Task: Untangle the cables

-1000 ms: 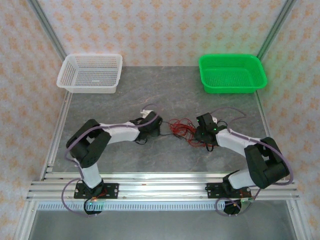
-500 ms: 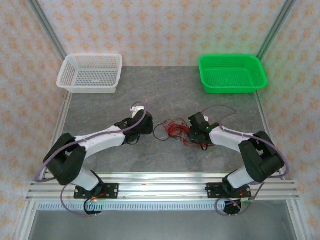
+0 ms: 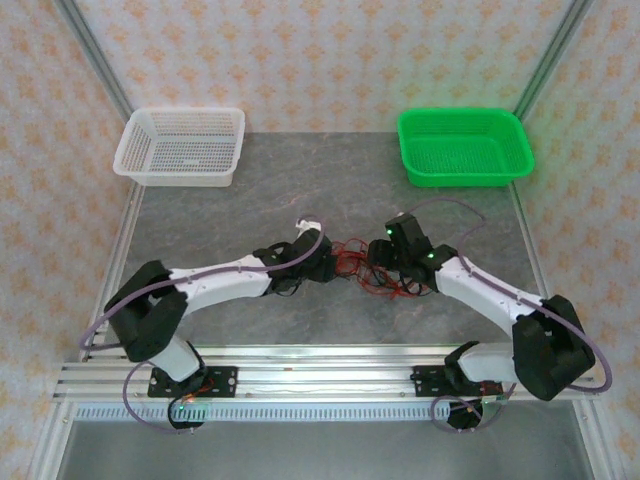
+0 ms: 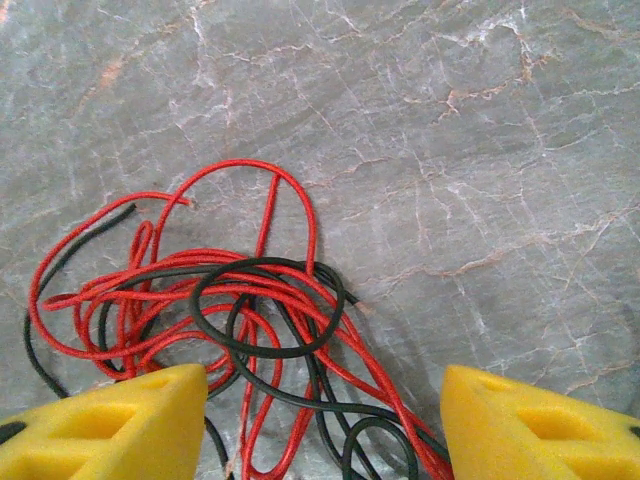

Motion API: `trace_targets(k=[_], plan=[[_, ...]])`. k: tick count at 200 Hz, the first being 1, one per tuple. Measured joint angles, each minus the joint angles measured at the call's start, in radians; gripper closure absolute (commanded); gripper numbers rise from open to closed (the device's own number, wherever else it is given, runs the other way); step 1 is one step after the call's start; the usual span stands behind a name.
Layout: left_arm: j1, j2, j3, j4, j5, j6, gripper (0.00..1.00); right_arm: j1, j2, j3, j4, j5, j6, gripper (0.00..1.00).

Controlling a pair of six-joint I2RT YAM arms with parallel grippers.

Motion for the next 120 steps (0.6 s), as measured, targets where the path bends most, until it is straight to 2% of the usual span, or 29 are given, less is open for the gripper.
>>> trace_targets(k=[50,86,120], plan=[[0.0,0.119,0.002,0.092,0.085,-0.001,0.21,0.0,0.022,-0.018,-0.005,-0.003,0.006,0.27],[0.0,0.185,0.038,0.156,0.103,-0.008,0.24,0.014,0.082,-0.048,-0.005,-0.003,0.004,0.27],[0.0,0.269,0.075,0.212,0.098,-0.025,0.32,0.041,0.142,-0.071,-0.002,-0.002,0.01,0.31]])
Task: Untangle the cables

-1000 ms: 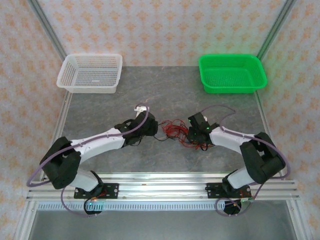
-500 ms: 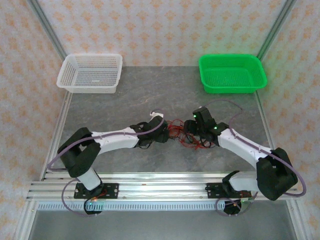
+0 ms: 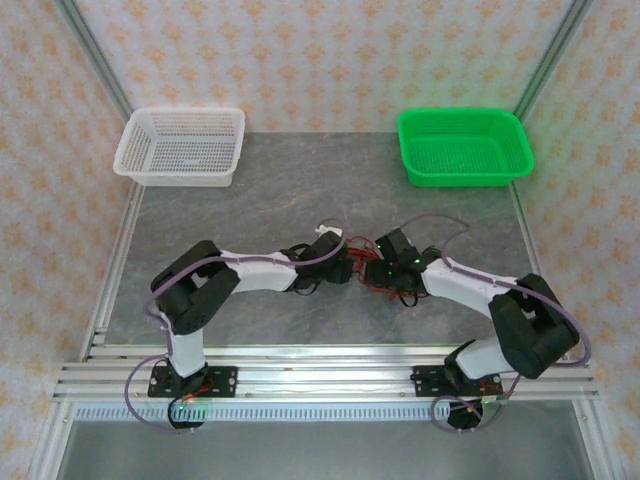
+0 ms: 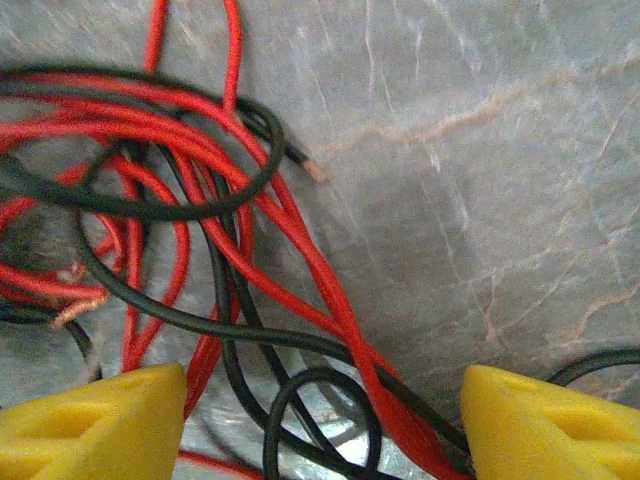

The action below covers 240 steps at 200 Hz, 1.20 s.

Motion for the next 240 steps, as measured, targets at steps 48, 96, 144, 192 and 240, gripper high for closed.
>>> trace_targets(k=[48,96,144,192,240], plan=[[-0.003,0.051,0.06,-0.04,-0.087,-0.025,0.38,0.007,0.032,0.0,0.001,0.055,0.002,0.41],[0.05,0.038,0.027,-0.023,-0.139,-0.114,0.33,0.018,0.044,0.013,-0.018,0.086,0.001,0.41],[0.174,-0.085,-0.113,-0.118,-0.308,-0.146,0.29,0.02,0.06,0.031,-0.033,0.093,-0.001,0.45],[0.218,-0.223,-0.183,-0.256,-0.41,-0.157,0.29,0.02,0.082,0.054,-0.07,0.113,-0.011,0.52],[0.214,-0.389,-0.183,-0.271,-0.353,-0.102,0.26,0.02,0.085,0.064,-0.077,0.092,-0.036,0.41]])
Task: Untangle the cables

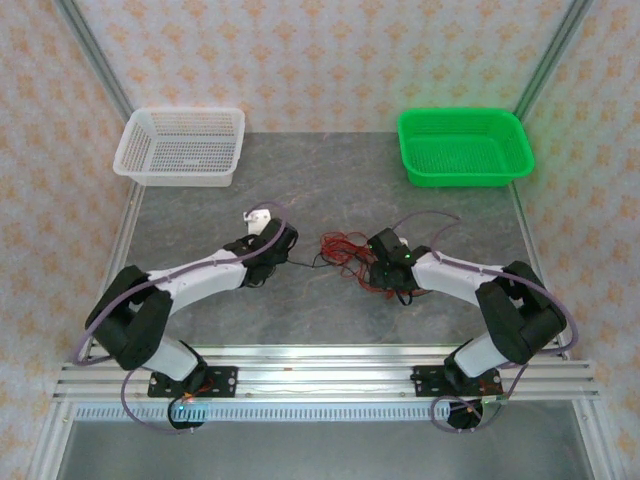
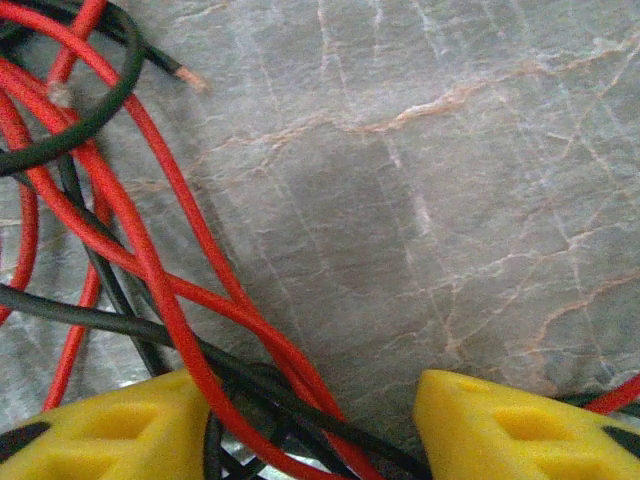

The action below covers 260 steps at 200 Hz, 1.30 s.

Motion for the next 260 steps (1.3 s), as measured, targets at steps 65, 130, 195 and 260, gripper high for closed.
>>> trace_targets(k=[65,130,195,260], plan=[[-0.167,0.117,0.141,0.032,0.182,0.135,0.18,0.0,-0.004,0.0,0.006,-0.029,-0.014,0.34],[-0.191,0.334,0.264,0.069,0.19,0.112,0.17,0.0,-0.01,-0.002,0.014,-0.04,-0.015,0.3],[-0.181,0.481,0.32,0.11,0.147,0.053,0.17,0.0,-0.013,-0.008,0.022,-0.034,-0.014,0.32],[-0.114,0.38,0.177,0.143,0.117,-0.029,0.16,-0.002,0.006,-0.006,0.021,0.021,0.012,0.48]])
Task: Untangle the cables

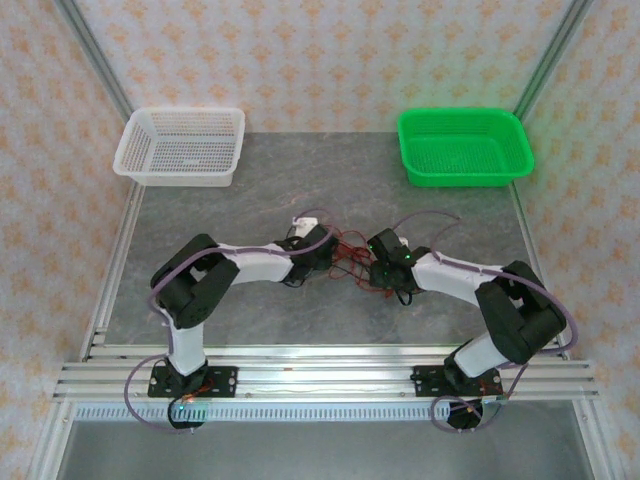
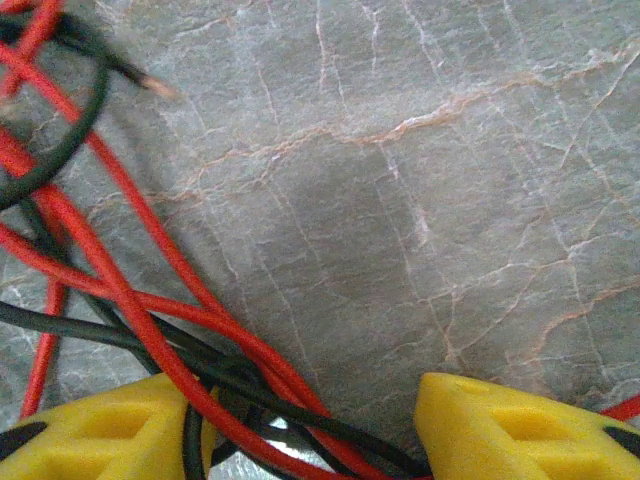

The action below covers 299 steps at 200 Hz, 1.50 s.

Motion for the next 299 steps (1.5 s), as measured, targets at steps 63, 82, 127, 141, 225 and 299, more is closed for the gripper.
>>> trace_targets(k=[63,82,127,141,225,299], plan=[[0.142,-0.184,-0.15,-0.18,-0.132,-0.027,0.14,-0.001,0.006,0.009,-0.01,0.012,0.008,0.51],[0.171,-0.234,-0.165,-0.235,-0.174,-0.03,0.13,-0.001,0.008,0.011,-0.011,0.013,0.008,0.51],[0.201,-0.344,-0.184,-0.261,-0.183,-0.016,0.14,-0.003,0.015,0.022,-0.019,0.006,-0.003,0.45],[0.201,-0.38,-0.192,-0.259,-0.15,0.001,0.14,-0.005,0.015,0.024,-0.018,-0.006,-0.011,0.4],[0.014,-0.356,-0.001,-0.227,0.032,0.13,0.29,-0.029,-0.092,0.096,-0.024,-0.005,-0.029,0.19],[0.01,-0.072,0.095,-0.133,0.178,0.163,0.59,-0.034,-0.204,-0.009,-0.029,0.007,0.062,0.34]])
